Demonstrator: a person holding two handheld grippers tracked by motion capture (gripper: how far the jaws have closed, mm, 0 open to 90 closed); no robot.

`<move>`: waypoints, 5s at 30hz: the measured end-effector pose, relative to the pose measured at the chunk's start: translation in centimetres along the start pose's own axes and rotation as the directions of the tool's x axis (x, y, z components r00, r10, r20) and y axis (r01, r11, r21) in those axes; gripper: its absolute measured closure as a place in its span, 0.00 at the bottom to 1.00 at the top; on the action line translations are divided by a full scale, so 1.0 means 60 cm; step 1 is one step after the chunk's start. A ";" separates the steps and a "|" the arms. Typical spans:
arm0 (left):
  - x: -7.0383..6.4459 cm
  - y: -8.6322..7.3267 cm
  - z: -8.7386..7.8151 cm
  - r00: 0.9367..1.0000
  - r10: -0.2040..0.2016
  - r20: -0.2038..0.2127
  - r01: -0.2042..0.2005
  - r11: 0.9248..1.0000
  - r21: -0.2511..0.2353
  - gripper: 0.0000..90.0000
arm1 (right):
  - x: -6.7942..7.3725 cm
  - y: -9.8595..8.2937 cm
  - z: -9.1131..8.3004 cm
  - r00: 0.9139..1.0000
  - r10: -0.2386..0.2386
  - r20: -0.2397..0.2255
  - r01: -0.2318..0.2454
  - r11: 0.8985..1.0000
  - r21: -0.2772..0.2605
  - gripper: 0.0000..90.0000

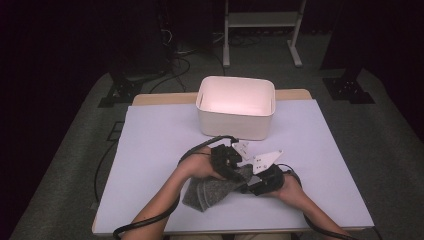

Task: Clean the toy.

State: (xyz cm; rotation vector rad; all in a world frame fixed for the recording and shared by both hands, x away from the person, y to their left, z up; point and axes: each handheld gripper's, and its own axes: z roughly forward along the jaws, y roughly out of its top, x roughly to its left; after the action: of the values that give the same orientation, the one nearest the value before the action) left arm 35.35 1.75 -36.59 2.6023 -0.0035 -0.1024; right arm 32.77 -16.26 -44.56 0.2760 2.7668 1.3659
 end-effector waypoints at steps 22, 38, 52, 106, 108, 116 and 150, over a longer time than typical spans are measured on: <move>0.040 -0.050 -0.042 0.993 -0.107 -0.047 0.107 0.994 -0.009 0.84 | -0.030 -0.016 -0.031 1.000 -0.001 0.014 0.000 1.000 0.028 0.63; 0.039 -0.077 -0.062 0.988 -0.133 -0.075 0.136 0.990 0.027 0.83 | -0.032 -0.013 -0.029 1.000 -0.018 0.007 0.018 0.999 0.038 0.63; 0.036 -0.079 -0.051 0.988 -0.145 -0.056 0.145 0.989 -0.007 0.84 | -0.045 0.004 -0.012 0.995 0.092 -0.035 -0.091 0.995 0.029 0.39; 0.003 -0.112 -0.023 0.989 -0.144 0.014 0.144 0.989 -0.021 0.84 | -0.007 0.001 0.015 1.000 -0.026 -0.013 0.028 0.986 0.164 0.26; 0.005 -0.109 -0.021 0.990 -0.140 0.015 0.140 0.990 -0.016 0.84 | -0.006 -0.002 0.016 1.000 -0.029 -0.009 0.030 0.987 0.160 0.26; 0.008 -0.063 0.016 0.996 -0.085 0.040 0.086 0.996 -0.015 0.84 | -0.002 -0.010 0.018 0.999 -0.034 0.011 0.032 0.990 0.141 0.26; -0.007 -0.067 0.026 0.997 -0.063 0.053 0.064 0.998 -0.019 0.83 | 0.004 -0.017 0.018 0.999 -0.038 0.026 0.034 0.992 0.118 0.26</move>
State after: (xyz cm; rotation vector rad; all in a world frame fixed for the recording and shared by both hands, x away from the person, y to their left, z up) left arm 34.72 4.41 -39.92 2.5792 0.0611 -0.1931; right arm 32.50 -15.95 -46.04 0.2462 2.8188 1.1847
